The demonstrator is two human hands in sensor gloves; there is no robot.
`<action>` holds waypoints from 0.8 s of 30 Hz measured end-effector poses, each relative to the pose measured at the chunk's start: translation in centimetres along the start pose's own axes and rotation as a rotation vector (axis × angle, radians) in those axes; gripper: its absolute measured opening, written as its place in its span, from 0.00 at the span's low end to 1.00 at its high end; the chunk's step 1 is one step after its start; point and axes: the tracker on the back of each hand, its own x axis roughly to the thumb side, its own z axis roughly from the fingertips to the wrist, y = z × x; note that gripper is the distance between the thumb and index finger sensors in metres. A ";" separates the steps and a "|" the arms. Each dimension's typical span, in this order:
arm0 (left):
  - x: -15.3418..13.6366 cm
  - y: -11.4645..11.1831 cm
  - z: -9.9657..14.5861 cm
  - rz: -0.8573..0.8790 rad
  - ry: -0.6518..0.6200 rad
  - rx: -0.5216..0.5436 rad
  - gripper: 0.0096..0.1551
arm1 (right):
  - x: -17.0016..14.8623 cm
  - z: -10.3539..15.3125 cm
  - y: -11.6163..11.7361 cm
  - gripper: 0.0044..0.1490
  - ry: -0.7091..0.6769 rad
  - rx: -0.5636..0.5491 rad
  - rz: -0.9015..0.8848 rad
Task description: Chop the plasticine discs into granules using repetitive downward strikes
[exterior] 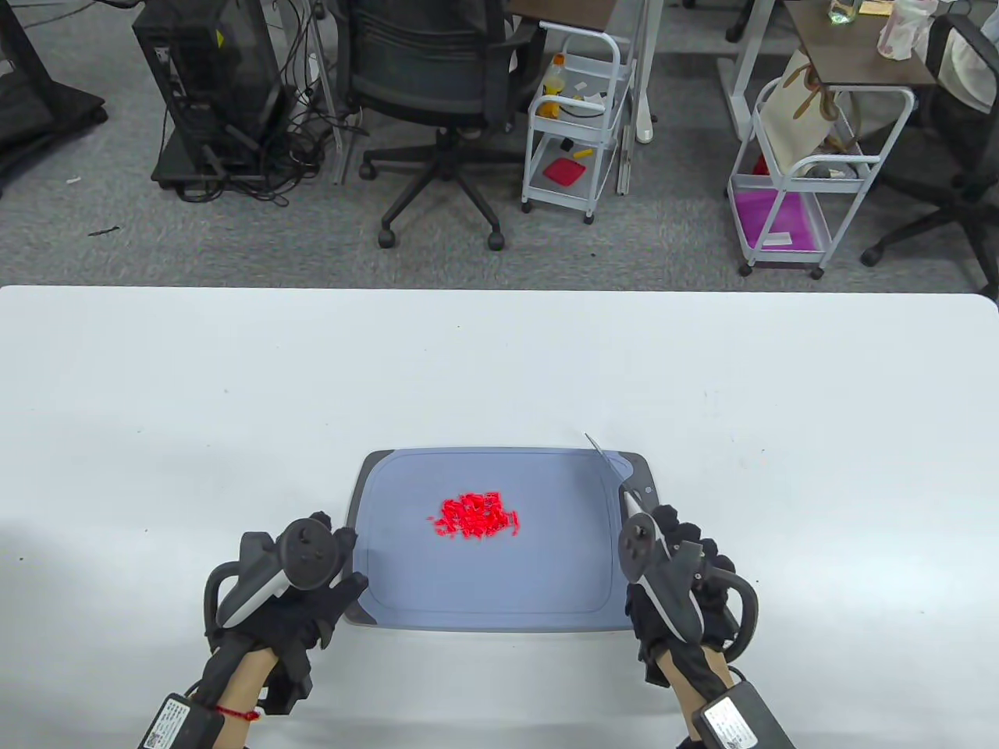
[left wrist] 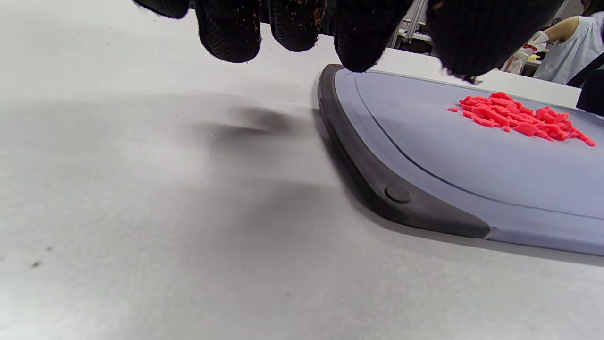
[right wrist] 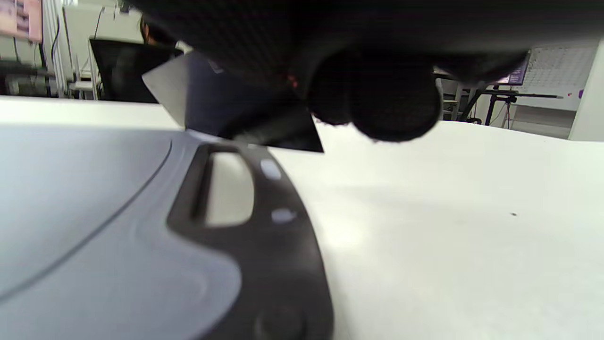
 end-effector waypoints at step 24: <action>1.4 0.4 1.0 0.030 -0.116 0.162 0.42 | 0.5 1.9 -1.6 0.44 -0.311 -0.045 -0.381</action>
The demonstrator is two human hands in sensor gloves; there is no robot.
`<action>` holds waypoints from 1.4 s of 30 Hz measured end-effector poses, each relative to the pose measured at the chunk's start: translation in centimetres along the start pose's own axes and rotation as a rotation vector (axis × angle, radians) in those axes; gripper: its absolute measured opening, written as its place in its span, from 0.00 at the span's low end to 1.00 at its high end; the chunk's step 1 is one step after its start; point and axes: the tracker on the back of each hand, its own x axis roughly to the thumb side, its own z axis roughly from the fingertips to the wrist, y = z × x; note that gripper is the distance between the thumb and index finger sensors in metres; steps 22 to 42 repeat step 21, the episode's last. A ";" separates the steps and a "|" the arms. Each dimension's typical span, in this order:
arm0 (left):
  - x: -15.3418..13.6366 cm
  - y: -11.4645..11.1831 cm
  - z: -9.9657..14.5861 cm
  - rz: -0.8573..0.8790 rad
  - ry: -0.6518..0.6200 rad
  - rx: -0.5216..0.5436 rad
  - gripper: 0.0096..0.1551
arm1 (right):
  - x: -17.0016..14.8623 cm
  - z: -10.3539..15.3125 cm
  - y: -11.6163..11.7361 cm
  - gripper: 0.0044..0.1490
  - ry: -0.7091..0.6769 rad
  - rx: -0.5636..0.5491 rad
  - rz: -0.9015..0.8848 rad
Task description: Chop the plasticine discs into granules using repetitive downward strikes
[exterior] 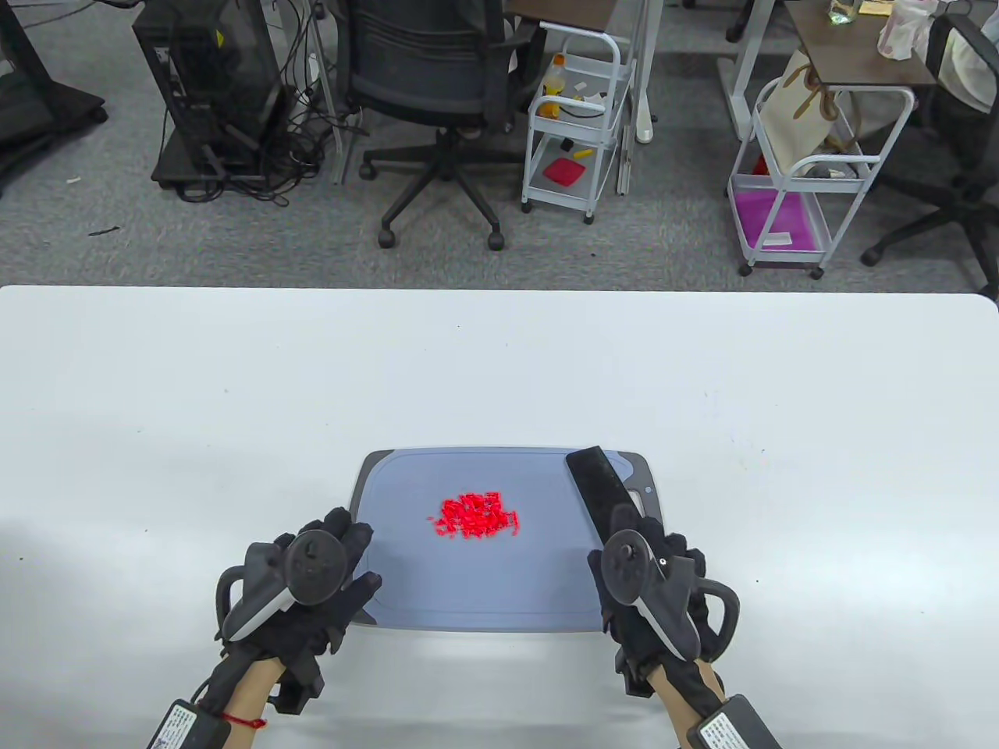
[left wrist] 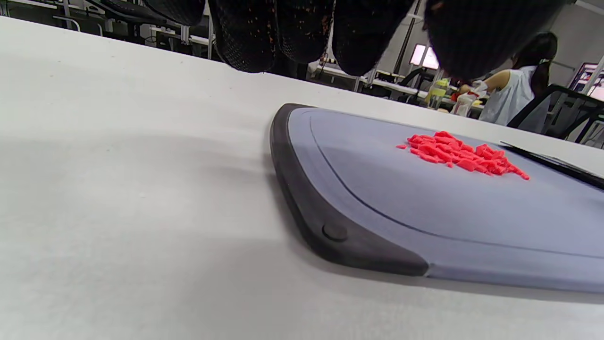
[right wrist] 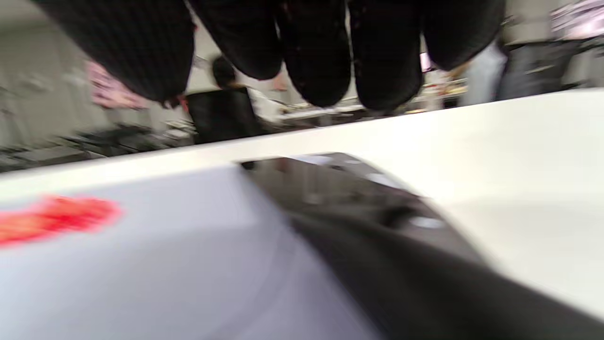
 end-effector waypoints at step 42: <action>0.5 -0.6 0.0 -0.053 -0.002 0.020 0.46 | -0.2 -0.3 1.7 0.50 -0.090 0.079 -0.128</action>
